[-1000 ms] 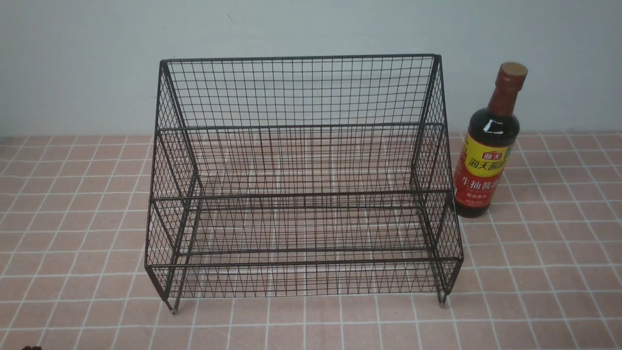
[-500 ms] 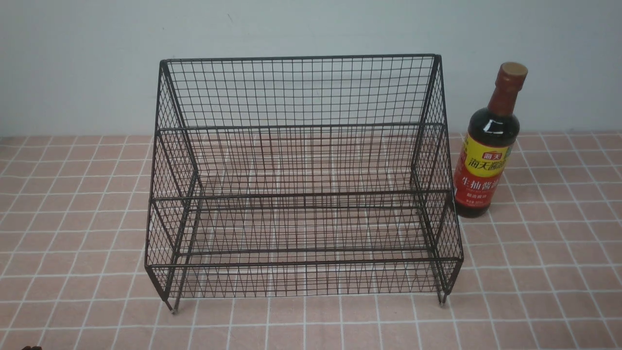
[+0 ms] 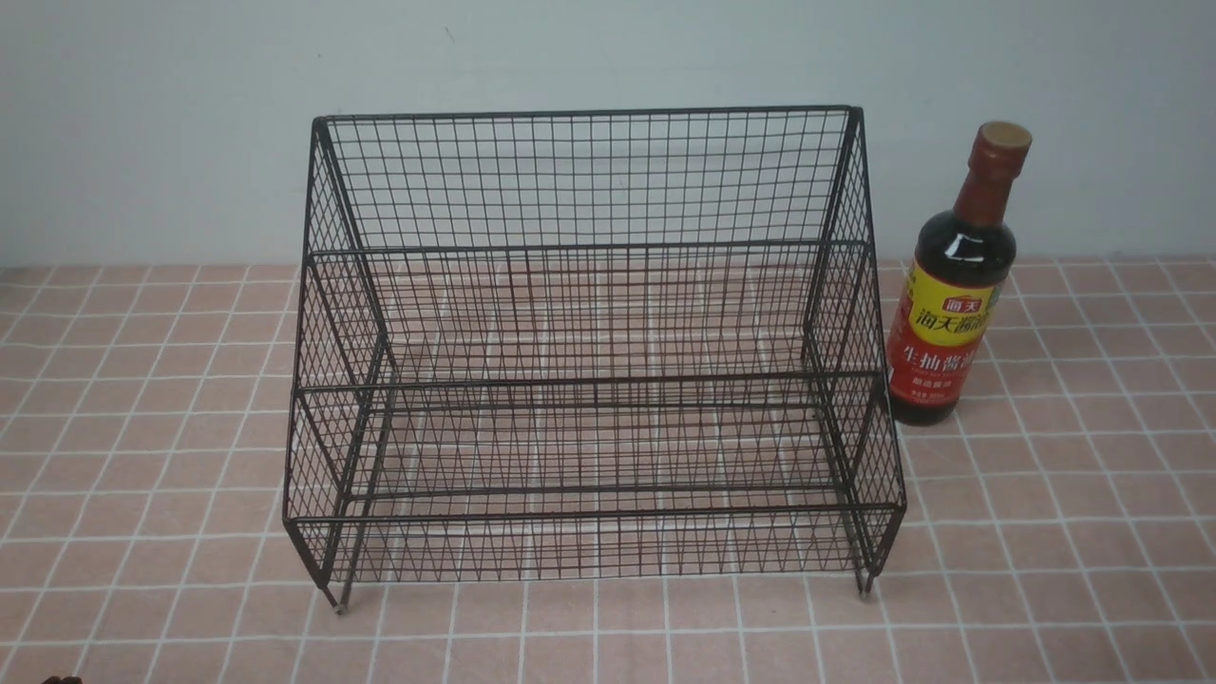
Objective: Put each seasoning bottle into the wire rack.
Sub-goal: Use the right arm to grab the condiment bottle closest to it
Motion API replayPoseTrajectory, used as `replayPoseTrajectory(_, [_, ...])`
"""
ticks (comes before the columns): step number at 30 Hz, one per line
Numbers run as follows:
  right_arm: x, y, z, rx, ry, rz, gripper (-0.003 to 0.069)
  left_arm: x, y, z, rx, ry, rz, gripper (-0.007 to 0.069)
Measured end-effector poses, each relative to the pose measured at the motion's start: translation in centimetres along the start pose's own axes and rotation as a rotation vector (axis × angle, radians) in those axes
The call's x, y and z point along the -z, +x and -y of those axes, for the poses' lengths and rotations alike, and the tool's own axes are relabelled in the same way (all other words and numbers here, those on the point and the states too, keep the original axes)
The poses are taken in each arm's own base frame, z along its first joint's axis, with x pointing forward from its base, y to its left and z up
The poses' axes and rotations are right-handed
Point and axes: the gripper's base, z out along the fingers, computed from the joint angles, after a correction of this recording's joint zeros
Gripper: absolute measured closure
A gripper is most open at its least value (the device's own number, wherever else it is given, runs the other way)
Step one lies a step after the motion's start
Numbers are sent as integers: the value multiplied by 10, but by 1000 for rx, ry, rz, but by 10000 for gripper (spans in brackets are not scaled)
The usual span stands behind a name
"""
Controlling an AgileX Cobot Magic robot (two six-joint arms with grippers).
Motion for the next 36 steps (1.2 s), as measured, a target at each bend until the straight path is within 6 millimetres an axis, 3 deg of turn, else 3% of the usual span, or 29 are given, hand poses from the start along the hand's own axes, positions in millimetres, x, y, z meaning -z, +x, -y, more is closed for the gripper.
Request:
replayPoseTrajectory(6, [1,-17,-1,-308,-44,197,671,0,0,0,0,0,0,631])
replayPoseTrajectory(8, [4,-28,1,-510,-65,318,671,0,0,0,0,0,0,631])
replayPoseTrajectory(12, [7,-34,5,-623,-72,399,671,0,0,0,0,0,0,631])
replayPoseTrajectory(21, [11,-42,9,-691,-74,507,671,0,0,0,0,0,0,631])
replayPoseTrajectory(24, [17,-55,9,-656,-94,565,671,0,0,0,0,0,0,631])
replayPoseTrajectory(29, [31,-107,8,-475,-123,647,671,0,0,0,0,0,0,631])
replayPoseTrajectory(30, [28,-122,7,-404,-117,625,671,0,0,0,0,0,0,631])
replayPoseTrajectory(33, [14,-140,5,-300,-104,555,671,0,0,0,0,0,0,631])
replayPoseTrajectory(36, [-17,-161,3,-211,-96,441,661,0,0,0,0,0,0,631])
